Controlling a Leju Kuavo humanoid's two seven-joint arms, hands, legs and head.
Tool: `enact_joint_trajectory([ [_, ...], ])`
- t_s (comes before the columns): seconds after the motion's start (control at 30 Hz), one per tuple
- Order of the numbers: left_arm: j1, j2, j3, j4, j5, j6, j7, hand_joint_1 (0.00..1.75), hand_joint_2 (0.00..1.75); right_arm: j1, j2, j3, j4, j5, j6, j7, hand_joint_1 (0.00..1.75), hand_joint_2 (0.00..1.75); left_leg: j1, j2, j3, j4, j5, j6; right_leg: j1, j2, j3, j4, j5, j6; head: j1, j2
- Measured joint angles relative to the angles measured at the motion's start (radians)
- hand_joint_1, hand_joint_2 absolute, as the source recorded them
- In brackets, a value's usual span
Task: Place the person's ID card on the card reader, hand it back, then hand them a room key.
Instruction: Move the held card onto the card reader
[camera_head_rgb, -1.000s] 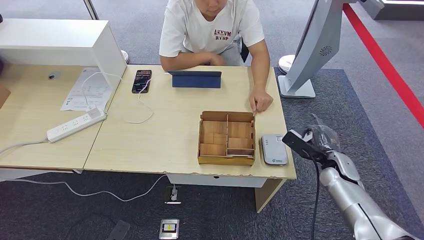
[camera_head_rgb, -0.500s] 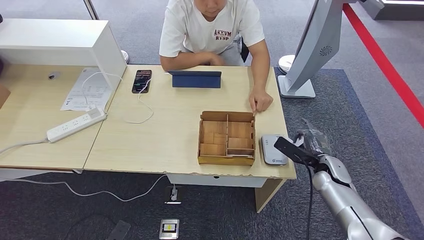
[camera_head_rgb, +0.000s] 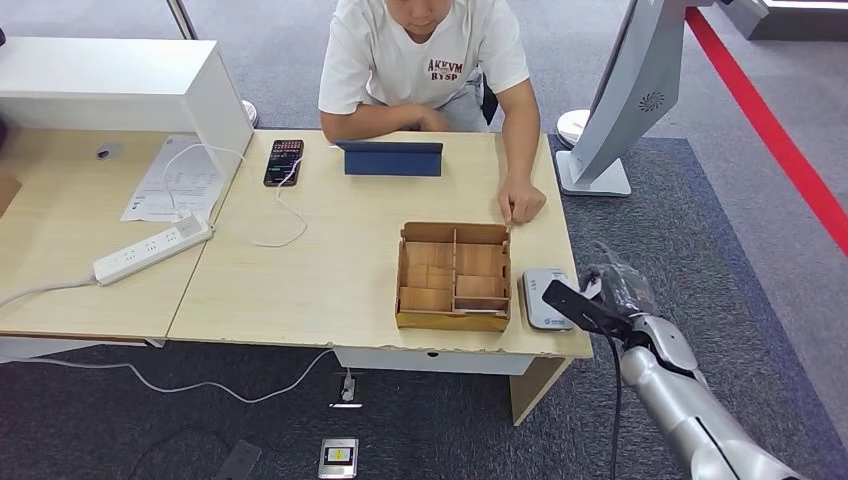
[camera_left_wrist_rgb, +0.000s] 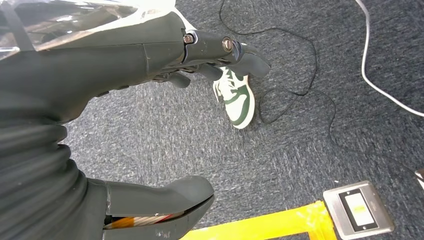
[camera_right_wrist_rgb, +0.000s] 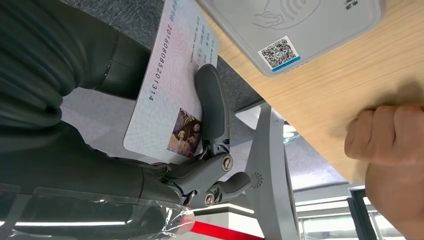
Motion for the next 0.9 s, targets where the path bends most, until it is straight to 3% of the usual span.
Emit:
enact_joint_trajectory([
  [0.9,-0.016,0.002,-0.013,0.0,-0.031,-0.019,0.028,0.0,1.75,0.057,0.006,0.011,0.0,-0.004,0.011,0.015,1.75,1.75,0.0,0.0,0.0,0.0,0.0,0.0,0.0,0.0,0.0,0.0,0.0,0.0,0.0,0.0],
])
